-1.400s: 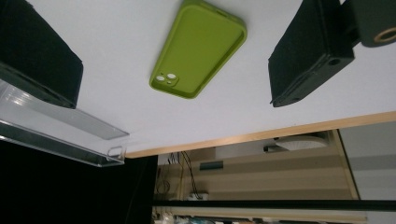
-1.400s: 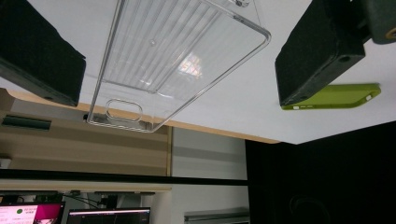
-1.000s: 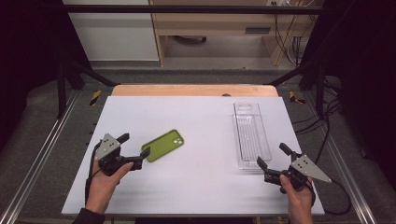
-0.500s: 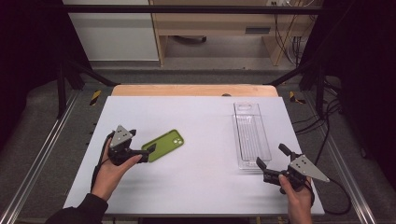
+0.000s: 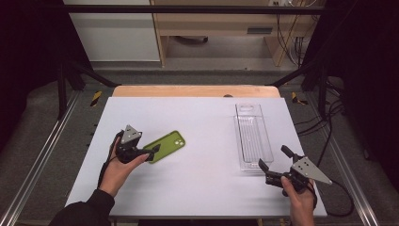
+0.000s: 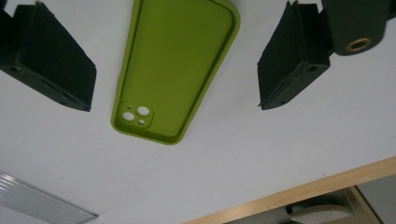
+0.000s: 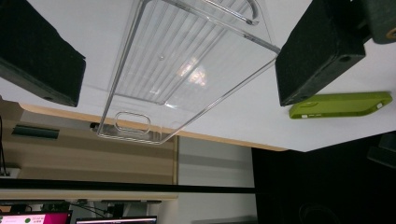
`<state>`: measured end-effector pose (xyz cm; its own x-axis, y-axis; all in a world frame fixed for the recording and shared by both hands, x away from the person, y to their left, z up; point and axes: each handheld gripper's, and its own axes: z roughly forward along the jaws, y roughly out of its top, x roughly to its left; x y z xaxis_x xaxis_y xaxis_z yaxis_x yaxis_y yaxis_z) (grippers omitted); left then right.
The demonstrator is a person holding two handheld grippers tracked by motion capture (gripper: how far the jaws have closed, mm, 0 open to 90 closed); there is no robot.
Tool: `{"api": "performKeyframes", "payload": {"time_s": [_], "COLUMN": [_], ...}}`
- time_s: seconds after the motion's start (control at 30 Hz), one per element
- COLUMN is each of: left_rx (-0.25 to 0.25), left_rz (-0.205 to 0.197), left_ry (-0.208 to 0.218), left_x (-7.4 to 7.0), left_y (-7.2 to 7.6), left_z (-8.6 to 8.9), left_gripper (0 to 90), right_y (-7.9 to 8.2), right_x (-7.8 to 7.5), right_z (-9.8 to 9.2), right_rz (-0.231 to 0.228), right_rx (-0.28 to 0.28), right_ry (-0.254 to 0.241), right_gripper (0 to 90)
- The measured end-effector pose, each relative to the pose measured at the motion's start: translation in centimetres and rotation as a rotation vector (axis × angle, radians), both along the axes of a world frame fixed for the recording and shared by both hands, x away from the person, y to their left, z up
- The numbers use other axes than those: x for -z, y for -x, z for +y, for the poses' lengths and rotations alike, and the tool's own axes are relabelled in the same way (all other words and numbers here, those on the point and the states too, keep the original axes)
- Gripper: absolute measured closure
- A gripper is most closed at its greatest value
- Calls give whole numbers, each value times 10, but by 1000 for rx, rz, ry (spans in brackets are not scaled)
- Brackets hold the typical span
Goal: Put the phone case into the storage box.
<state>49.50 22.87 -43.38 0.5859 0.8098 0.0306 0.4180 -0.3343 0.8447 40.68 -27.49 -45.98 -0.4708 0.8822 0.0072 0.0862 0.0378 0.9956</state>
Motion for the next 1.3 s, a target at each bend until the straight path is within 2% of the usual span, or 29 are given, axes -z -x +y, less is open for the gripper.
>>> {"api": "performKeyframes", "payload": {"time_s": [0.13, 0.27, 0.37, 0.5, 0.7, 0.73, 0.77, 0.83, 0.97, 1.0, 1.07, 1.1, 1.3], "left_rx": [1, -6, -10, -12, -31, -25, -25, -24, -27, -23, -22, -26, -40], "left_rz": [14, 30, 48, 87, 121, 144, 144, 179, 209, 230, 237, 250, 292], "left_ry": [0, -5, 4, -21, -21, -18, -18, -32, -39, -57, -67, -85, -91], "left_x": [1, 0, -2, -1, 1, 3, 3, 5, 8, 11, 12, 15, 25], "left_y": [-3, -4, -4, -4, -2, -1, -1, -2, -2, -3, -2, -2, -1], "left_z": [-2, -4, -6, -10, -11, -11, -11, -12, -14, -16, -17, -19, -17], "left_gripper": [172, 280, 387, 534, 733, 776, 807, 858, 898, 899, 899, 899, 900], "right_y": [-2, -1, 0, -1, -1, -1, -1, -1, 0, -1, 0, 0, 0], "right_x": [0, 0, 0, 1, 0, 1, 1, 1, 1, 1, 1, 1, 1], "right_z": [0, 0, -1, 0, 0, -1, -1, -3, -4, -4, -4, -4, -4], "right_rz": [-1, -1, -2, 2, 0, 0, 0, -1, 0, 1, 4, 2, 3], "right_rx": [-4, -4, -2, -6, -7, -7, -7, -2, 0, 1, -1, -2, -2], "right_ry": [-1, -1, 0, -2, 2, 1, 1, -3, -12, -12, -10, -11, -12], "right_gripper": [21, 21, 21, 21, 21, 21, 21, 21, 21, 21, 21, 21, 21]}}
